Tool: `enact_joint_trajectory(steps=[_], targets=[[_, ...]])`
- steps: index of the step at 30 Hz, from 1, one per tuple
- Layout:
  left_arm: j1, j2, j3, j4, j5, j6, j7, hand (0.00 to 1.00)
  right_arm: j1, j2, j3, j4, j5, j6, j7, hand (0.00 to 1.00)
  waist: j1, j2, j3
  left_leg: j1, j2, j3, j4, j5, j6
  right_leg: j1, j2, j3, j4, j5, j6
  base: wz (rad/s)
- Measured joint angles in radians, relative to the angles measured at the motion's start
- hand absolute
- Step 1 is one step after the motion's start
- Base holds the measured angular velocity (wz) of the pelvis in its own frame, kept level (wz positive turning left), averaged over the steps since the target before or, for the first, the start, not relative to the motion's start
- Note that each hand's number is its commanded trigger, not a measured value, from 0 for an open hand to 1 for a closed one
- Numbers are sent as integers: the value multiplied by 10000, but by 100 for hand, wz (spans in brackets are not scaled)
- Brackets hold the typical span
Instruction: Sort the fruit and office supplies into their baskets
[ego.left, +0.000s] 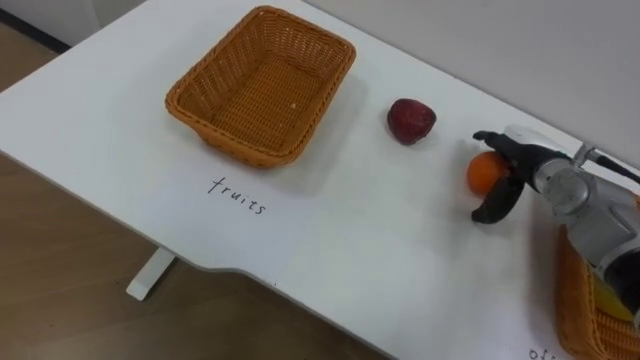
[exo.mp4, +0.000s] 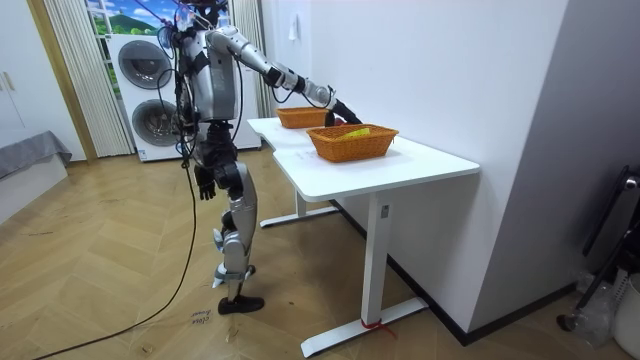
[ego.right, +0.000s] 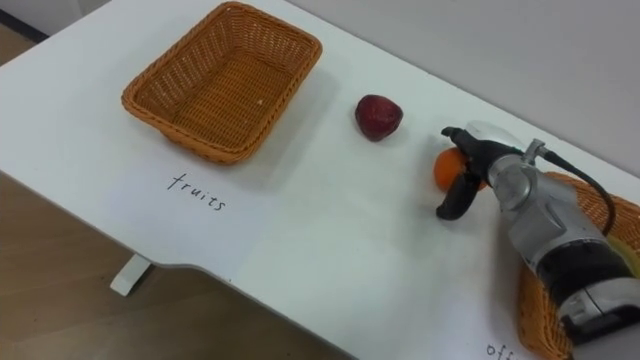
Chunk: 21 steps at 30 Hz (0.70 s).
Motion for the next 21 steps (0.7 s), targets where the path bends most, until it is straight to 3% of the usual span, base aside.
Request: enact_joint_trajectory(steps=[9, 10, 11, 12, 21], targets=[[13, -1, 12, 141, 2, 3, 0, 0, -2, -1, 0, 5, 0, -2, 0, 0, -3, 3, 0, -1, 2, 0, 3, 0, 0, 0, 1, 0, -1, 0, 0, 0], [11, -1, 12, 140, 1, 3, 0, 0, -2, 0, 0, 5, 0, -2, 0, 4, -3, 4, 0, -1, 1, 0, 3, 0, 0, 1, 1, 0, -1, 1, 0, 0], [9, -1, 11, 139, 2, 3, 0, 0, -2, 0, 0, 6, 1, -2, 1, 56, -4, 4, 0, -1, 1, 0, 3, 0, 0, 1, 1, 0, -2, 1, 0, 0], [2, -1, 5, 139, 2, 3, 0, 0, -3, 0, 0, 6, 1, -1, 4, 100, -3, 5, 0, 0, 1, 0, 4, 0, 0, 1, 1, 0, -1, 1, 0, 0], [-9, -2, -1, 141, 2, 3, -11, 0, -66, 1, 3, 140, -78, 72, 20, 100, -7, 9, 1, 14, 2, 0, -2, 1, 0, 10, 1, 0, -2, 1, 0, 0]])
